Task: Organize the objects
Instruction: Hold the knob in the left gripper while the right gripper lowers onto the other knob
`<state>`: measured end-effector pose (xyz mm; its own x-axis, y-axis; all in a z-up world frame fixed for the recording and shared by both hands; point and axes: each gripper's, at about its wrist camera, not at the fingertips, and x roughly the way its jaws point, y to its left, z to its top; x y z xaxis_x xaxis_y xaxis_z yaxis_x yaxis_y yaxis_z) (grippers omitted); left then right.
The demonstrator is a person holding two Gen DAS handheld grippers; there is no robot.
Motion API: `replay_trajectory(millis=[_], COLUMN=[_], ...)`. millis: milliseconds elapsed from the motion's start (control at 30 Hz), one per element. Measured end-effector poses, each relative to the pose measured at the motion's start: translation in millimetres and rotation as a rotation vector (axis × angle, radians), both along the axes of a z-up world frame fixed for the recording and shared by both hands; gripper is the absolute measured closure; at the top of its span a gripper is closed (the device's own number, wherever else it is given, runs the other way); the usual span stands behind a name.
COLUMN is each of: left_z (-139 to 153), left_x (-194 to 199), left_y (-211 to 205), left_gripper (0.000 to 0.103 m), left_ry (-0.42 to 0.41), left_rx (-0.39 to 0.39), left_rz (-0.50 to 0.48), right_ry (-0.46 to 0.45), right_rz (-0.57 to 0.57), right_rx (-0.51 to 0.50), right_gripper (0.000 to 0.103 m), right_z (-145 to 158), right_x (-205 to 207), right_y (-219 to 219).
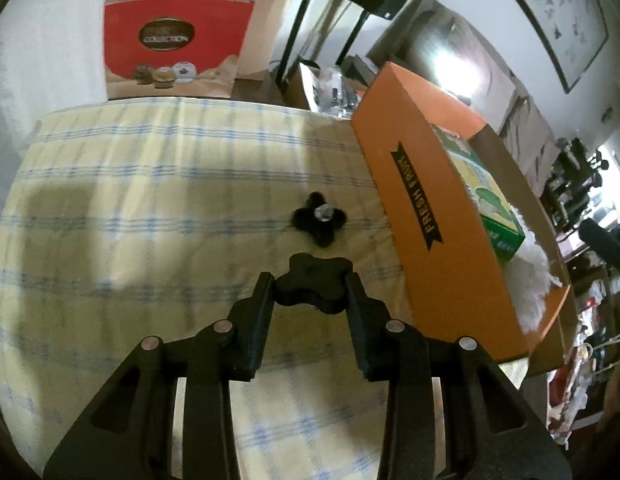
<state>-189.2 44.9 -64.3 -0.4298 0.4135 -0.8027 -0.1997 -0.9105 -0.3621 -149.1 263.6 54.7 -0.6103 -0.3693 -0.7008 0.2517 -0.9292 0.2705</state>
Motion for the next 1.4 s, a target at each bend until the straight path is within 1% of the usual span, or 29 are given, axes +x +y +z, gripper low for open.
replay_trajectory(millis=[67,167,200,333,500,600,767,833,900,933,1067,1167,1233,1267,1300,1400], left_z=[1,2,3,4,6,7,6,6,7,8,8,8,8,8,8,8], left_x=[3,10,12,18,26,27,26,25,24,24,24,24,24,24,25,25], left_y=[-10,-22,-26,-44,-62,-71,-82,-85,-87,-88,-92,-95,-97,-98,-99,-100], left_gripper=[0.070,0.070,0.070,0.070,0.070,0.070,0.070,0.070,0.070,0.070,0.070,0.070,0.070,0.070,0.070,0.070], left_ry=[0.002,0.002,0.003,0.003,0.008,0.010,0.014,0.014,0.016,0.018,0.021,0.017,0.018,0.019,0.019,0.020], left_rx=[0.002,0.012,0.015,0.027,0.046,0.055,0.066,0.072,0.080,0.083,0.093,0.097,0.098,0.101,0.105,0.112], left_rz=[0.014,0.034,0.040,0.063,0.089,0.097,0.106,0.110,0.107,0.105,0.104,0.107,0.108,0.109,0.110,0.110], right_ry=[-0.023,-0.061,-0.062,-0.074,-0.121,-0.154,-0.190,-0.203,-0.226,-0.231,-0.231,-0.233,-0.238,-0.235,-0.232,-0.258], right_rz=[0.024,0.063,0.069,0.099,0.112,0.123,0.129,0.128,0.130,0.133,0.143,0.142,0.142,0.147,0.160,0.220], right_rx=[-0.018,-0.048,-0.046,-0.009,0.106,0.153,0.264,0.295,0.330,0.344,0.451,0.491,0.515,0.529,0.545,0.587], right_gripper=[0.001,0.007,0.009,0.011,0.013,0.016,0.021,0.021,0.024,0.024,0.024,0.024,0.027,0.032,0.039,0.040], right_z=[-3,-10,-10,-16,-33,-46,-71,-80,-91,-93,-102,-105,-107,-107,-107,-110], right_x=[-7,-17,-19,-34,-64,-79,-95,-99,-105,-105,-109,-113,-114,-114,-113,-112], right_y=[-9,-25,-30,-56,-87,-103,-122,-128,-135,-138,-153,-155,-157,-159,-162,-173])
